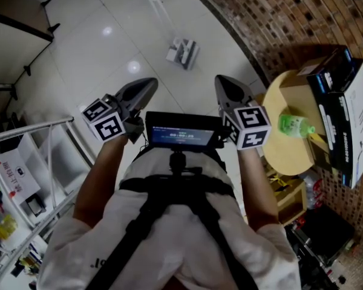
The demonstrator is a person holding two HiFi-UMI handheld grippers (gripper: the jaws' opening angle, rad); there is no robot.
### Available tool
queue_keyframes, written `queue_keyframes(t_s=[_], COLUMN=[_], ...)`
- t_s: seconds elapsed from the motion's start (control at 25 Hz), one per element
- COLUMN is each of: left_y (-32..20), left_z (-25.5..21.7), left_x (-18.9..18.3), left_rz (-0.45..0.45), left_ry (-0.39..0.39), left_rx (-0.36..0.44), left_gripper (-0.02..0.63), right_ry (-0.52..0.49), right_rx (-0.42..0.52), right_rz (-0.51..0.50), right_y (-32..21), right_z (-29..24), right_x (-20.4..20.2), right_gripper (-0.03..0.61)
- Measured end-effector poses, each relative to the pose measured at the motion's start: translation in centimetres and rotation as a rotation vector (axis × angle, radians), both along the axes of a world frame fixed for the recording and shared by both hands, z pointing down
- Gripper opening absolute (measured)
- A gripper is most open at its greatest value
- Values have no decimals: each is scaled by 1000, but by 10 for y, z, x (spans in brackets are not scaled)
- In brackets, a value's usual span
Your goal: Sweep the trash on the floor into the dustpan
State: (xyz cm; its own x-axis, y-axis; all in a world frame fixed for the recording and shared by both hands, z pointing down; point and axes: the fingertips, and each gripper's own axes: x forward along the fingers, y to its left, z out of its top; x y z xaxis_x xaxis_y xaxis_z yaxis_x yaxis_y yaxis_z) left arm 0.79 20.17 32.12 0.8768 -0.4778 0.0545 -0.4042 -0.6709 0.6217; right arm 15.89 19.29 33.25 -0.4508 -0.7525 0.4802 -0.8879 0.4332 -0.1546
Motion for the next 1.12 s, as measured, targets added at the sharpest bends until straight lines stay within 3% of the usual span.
queue_keyframes(t_s=[0.76,0.96,1.12], left_y=[-1,19,27], left_z=[3,21,20], left_x=[0,22,3], left_rz=[-1,17,22], left_ry=[-7,2,-13], left_rx=[-1,-51,-63], left_gripper=[0,0,0], right_ry=[6,7,8], right_rx=[2,-21,-47], right_rz=[-25,-21,-15], right_y=[-1,22,31], right_z=[2,21,25], right_x=[-6,15,-3], right_gripper=[0,0,0])
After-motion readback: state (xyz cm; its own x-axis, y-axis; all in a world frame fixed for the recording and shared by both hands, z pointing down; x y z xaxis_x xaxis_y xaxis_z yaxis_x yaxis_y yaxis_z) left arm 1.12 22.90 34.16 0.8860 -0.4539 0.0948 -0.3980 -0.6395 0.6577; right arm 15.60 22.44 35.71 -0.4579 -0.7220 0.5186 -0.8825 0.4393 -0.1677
